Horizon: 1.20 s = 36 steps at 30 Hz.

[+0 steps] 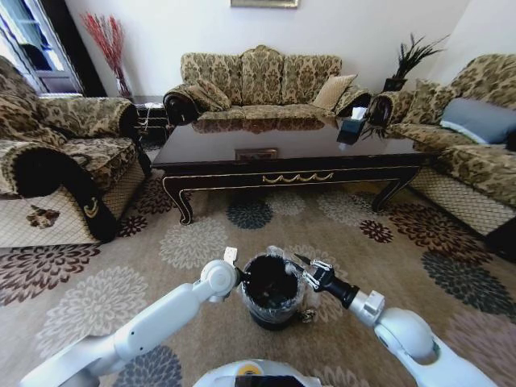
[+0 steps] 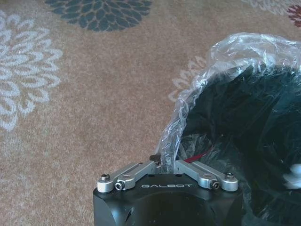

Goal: Move to the front of the table and pick up the trash from the floor, then place it into the trash bin.

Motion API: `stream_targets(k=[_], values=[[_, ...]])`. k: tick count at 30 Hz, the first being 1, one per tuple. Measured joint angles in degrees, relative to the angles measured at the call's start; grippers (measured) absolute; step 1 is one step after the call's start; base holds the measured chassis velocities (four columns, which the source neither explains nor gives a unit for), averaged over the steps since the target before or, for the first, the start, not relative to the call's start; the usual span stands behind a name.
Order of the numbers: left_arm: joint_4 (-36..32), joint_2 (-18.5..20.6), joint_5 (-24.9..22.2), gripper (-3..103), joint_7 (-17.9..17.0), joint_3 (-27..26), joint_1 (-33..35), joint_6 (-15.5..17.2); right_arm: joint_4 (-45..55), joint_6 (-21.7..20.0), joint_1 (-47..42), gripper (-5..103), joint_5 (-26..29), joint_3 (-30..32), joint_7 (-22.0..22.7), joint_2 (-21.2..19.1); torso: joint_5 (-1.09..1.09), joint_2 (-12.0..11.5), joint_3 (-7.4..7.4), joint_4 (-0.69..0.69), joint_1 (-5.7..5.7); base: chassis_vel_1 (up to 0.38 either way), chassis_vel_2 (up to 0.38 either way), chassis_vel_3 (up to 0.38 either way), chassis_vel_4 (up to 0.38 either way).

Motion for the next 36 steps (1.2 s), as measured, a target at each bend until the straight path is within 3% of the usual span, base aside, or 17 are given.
stream_targets(k=[1, 3, 5, 7, 11, 13, 16, 24, 29, 32, 36], values=[[-0.03, 0.05, 0.03, 0, 0.0, -0.06, 0.06, 0.0, 0.09, 0.0, -0.18, 44, -0.13, 0.05, -0.08, 0.1, 0.0, 0.0, 0.0, 0.0, 0.0, 0.0, 0.0, 0.0, 0.0], [-0.06, 0.11, 0.06, 0, -0.01, -0.11, 0.11, 0.0, 0.15, 0.0, -0.27, 44, -0.25, 0.14, -0.19, 0.21, 0.0, 0.0, 0.0, 0.0, 0.0, 0.0, 0.0, 0.0, 0.0], [-0.24, 0.23, 0.1, 0, -0.01, -0.58, 0.43, 0.0, 0.29, 0.01, 0.15, 61, 0.15, 0.71, -0.35, 0.79, 0.0, 0.0, 0.0, 0.0, 0.0, 0.0, 0.0, 0.0, 0.0], [-0.3, 0.28, 0.1, 0, -0.01, -0.67, 0.52, 0.0, 0.3, 0.0, 0.26, 61, 0.42, 0.81, -0.32, 0.82, 0.0, 0.0, 0.0, 0.0, 0.0, 0.0, 0.0, 0.0, 0.0], [-0.68, 0.89, 0.24, 0, -0.02, -1.27, 1.24, 0.0, 0.56, -0.06, -0.18, 82, 1.13, 1.28, -0.3, 0.78, 0.0, 0.0, 0.0, 0.0, 0.0, 0.0, 0.0, 0.0, 0.0], [-0.72, 0.93, 0.24, 0, -0.02, -1.38, 1.33, 0.0, 0.56, -0.06, -0.25, 82, 1.04, 1.28, -0.31, 0.87, 0.0, 0.0, 0.0, 0.0, 0.0, 0.0, 0.0, 0.0, 0.0], [-0.76, 1.51, 0.44, 0, -0.02, -2.45, 2.08, 0.0, 0.49, -0.02, -0.6, 97, 0.3, 0.97, -0.36, 1.83, 0.0, 0.0, 0.0, -0.01, 0.0, 0.0, 0.0, 0.0, 0.0], [-1.74, 4.74, 0.45, 0, 0.34, -7.82, 5.45, 0.0, -1.07, 0.15, -1.09, 100, 3.07, 1.23, 0.44, 2.82, 0.0, 0.0, 0.0, 0.0, 0.0, 0.0, 0.0, 0.0, 0.0], [-2.5, 7.02, 0.7, 0, 1.49, -14.83, 9.75, 0.0, -4.29, 0.55, -0.47, 100, 4.99, 1.27, 1.16, 3.32, -0.01, 0.0, 0.0, -0.01, 0.0, 0.0, 0.0, 0.0, 0.0], [-4.21, 10.19, 1.16, 0, 2.48, -22.75, 16.92, -0.02, -9.31, 1.96, 0.81, 100, 5.18, 1.01, 1.05, 4.29, -0.01, 0.0, 0.0, 0.02, 0.0, 0.0, 0.0, 0.0, 0.0], [-4.96, 11.87, 1.27, 0, 2.75, -25.85, 19.82, 0.01, -12.3, 3.46, 0.09, 100, 4.78, 1.33, 0.74, 5.13, 0.0, 0.0, 0.0, 0.03, -0.01, 0.0, 0.0, 0.0, 0.0]])
